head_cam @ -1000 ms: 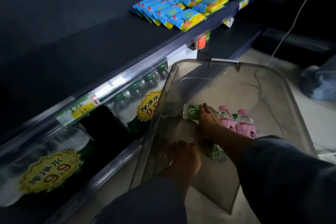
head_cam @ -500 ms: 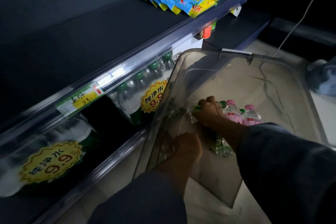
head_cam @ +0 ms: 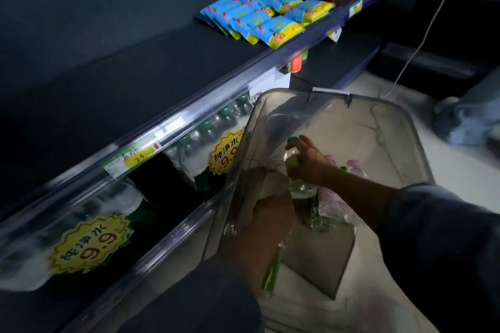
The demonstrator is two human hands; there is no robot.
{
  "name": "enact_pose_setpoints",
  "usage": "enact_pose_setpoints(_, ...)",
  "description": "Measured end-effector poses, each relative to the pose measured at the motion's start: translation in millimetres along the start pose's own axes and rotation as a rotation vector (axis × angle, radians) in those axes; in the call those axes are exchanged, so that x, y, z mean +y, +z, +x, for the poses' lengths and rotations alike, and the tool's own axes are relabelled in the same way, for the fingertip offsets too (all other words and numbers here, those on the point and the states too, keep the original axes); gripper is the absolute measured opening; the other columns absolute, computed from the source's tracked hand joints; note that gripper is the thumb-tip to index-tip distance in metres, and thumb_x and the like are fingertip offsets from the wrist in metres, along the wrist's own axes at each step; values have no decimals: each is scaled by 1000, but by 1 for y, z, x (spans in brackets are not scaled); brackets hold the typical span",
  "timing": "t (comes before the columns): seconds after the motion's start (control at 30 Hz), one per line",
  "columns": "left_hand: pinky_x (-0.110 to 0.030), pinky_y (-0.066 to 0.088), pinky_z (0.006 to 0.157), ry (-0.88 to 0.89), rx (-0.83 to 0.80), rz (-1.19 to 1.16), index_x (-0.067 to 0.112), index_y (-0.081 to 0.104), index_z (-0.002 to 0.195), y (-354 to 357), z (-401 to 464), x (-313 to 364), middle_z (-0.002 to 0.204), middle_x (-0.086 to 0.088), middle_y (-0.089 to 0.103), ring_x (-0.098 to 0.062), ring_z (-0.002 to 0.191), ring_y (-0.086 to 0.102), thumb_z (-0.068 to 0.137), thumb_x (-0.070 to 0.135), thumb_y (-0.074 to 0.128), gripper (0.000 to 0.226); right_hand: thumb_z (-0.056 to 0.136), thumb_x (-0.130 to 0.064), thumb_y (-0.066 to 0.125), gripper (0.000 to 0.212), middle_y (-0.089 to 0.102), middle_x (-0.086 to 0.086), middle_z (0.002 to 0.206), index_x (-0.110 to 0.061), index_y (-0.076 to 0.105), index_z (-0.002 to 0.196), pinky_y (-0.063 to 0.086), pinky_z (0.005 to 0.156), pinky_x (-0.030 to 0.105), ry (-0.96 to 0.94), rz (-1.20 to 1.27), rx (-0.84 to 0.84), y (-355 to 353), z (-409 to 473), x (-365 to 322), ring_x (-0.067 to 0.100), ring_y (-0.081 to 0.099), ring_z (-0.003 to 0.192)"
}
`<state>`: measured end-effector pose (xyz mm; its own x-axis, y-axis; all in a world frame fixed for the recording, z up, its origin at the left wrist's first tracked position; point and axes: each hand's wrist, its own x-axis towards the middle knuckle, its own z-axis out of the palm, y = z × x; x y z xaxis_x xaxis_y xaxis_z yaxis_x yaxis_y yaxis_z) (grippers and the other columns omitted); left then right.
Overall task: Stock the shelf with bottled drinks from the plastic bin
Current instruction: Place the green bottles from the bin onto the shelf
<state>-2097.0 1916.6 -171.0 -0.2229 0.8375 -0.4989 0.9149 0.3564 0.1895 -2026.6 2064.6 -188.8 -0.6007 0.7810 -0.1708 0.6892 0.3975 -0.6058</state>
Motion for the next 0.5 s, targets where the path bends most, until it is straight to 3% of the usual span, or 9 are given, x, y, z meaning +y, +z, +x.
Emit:
enact_pose_setpoints(0.1,-39,50,96,35,2,-11,3,62,127,-11,-15,4,132,-14,62,-30,123,60,97,14,61,32,79,-7,80,93,33,13,150,-31,27,152,54,83,35,8,25,40,-25,-30,-6,38,56,117)
enact_pose_setpoints(0.23,-39,53,94,46,144,-181,8,68,119,-36,-45,5,121,-14,67,-31,112,64,96,14,57,26,82,-9,79,111,52,17,129,-37,4,159,53,71,32,86,79,116,-40,-76,-22,25,60,94)
enact_pose_setpoints(0.3,-36,51,84,42,276,-230,12,69,111,-51,-61,3,112,-10,66,-29,105,63,96,17,56,20,80,-9,80,114,50,15,133,-39,3,159,54,74,34,80,130,183,-43,-97,-31,26,60,98)
enact_pose_setpoints(0.37,-30,43,69,17,390,-321,19,62,97,-63,-76,4,97,-2,59,-19,87,59,99,18,51,12,76,-7,82,120,45,14,140,-41,1,158,59,84,45,66,176,257,-48,-115,-43,29,61,108)
enact_pose_setpoints(0.43,-28,38,59,-5,479,-390,24,49,78,-72,-88,10,81,6,45,-8,67,45,100,16,46,23,73,-8,84,124,44,15,142,-39,-1,159,56,91,53,61,164,291,-58,-127,-55,33,59,113)
enact_pose_setpoints(0.5,-27,43,61,14,538,-412,26,47,79,-85,-101,14,83,7,43,-5,68,43,100,16,51,23,73,-11,85,124,50,17,139,-31,-1,161,51,98,46,40,128,296,-69,-138,-70,33,58,114)
